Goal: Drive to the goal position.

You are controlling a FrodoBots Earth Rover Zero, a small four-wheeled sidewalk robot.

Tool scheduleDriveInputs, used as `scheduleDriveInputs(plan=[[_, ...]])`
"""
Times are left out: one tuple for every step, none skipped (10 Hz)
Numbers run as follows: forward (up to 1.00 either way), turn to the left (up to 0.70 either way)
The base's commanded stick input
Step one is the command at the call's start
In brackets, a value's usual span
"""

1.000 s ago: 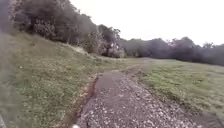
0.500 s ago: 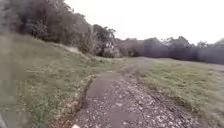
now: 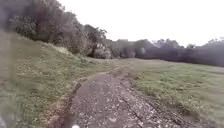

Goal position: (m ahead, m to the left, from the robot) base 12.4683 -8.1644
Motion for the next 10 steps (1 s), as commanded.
scheduleDriveInputs(plan=[[0.70,0.00],[0.70,0.00],[0.70,0.00],[0.70,0.00],[0.70,-0.01],[0.70,-0.01],[0.70,-0.03],[0.70,-0.03],[0.70,-0.03],[0.70,-0.03]])
